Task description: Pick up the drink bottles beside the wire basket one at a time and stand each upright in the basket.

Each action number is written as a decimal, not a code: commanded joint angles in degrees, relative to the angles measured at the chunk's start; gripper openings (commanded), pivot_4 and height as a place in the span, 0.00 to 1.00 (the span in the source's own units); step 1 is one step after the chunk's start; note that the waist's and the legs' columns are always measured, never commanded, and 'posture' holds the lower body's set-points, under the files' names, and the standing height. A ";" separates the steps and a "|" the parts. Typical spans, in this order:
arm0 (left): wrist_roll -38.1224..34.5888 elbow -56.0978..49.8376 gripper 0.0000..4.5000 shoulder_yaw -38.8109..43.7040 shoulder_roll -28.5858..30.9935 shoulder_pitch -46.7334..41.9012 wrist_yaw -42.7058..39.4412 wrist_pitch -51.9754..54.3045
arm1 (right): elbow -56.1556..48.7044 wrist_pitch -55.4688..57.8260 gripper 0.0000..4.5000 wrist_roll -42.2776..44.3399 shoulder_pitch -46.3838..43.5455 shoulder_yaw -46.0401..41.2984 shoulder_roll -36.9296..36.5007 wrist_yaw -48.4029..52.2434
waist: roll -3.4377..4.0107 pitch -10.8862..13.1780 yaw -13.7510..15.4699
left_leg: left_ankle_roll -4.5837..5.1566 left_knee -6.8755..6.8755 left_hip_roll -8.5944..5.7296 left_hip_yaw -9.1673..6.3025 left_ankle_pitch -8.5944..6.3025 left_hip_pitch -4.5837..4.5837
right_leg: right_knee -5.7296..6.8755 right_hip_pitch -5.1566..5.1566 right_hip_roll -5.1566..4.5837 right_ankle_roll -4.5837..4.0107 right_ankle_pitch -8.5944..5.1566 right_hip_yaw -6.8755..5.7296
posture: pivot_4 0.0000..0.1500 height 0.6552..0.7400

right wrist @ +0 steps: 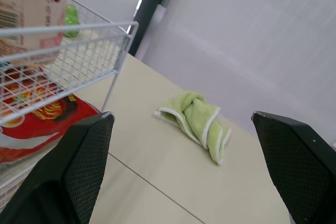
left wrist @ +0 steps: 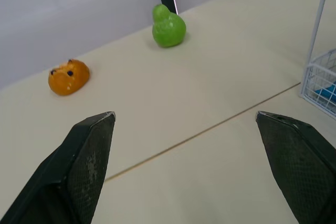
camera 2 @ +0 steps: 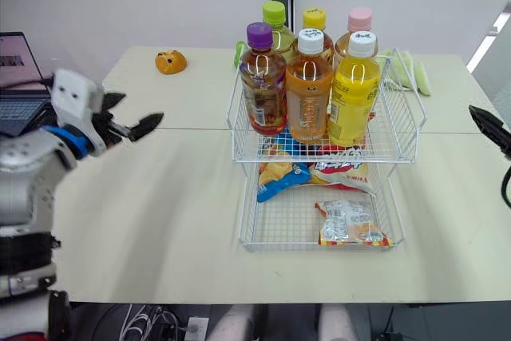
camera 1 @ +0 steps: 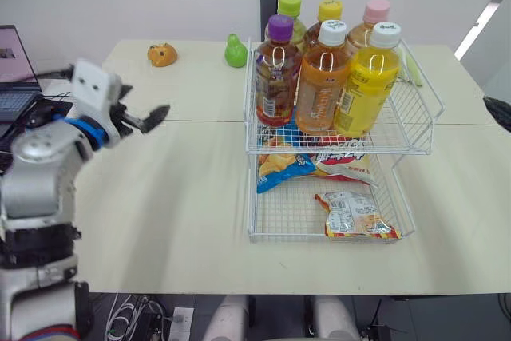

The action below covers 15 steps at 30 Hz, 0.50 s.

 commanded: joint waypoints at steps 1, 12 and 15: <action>1.38 -3.13 0.98 2.86 -1.20 3.62 3.76 -3.44 | 1.81 -4.33 1.00 -1.58 1.45 -0.79 1.01 -1.41 | 0.00 0.00 0.08 | 0.00 0.00 0.00 -0.01 0.00 0.00 | 0.00 0.00 0.00 0.00 0.00 -0.01 | 1.00 1.00; 1.32 1.41 0.98 2.24 -1.77 11.84 1.84 -11.20 | 11.12 -17.41 1.00 -6.83 9.56 2.67 1.63 2.05 | 0.22 -0.14 0.11 | 0.03 -0.02 0.02 0.03 -0.02 0.20 | 0.00 0.13 0.02 -0.02 0.00 0.01 | 1.00 1.00; -0.30 2.48 0.98 2.60 -2.03 11.22 1.29 -10.55 | 11.92 -18.93 1.00 -7.63 9.83 3.97 1.61 2.01 | 0.24 -0.16 0.09 | 0.03 -0.04 0.02 0.05 -0.02 0.26 | 0.00 0.18 0.02 -0.03 0.00 0.02 | 1.00 1.00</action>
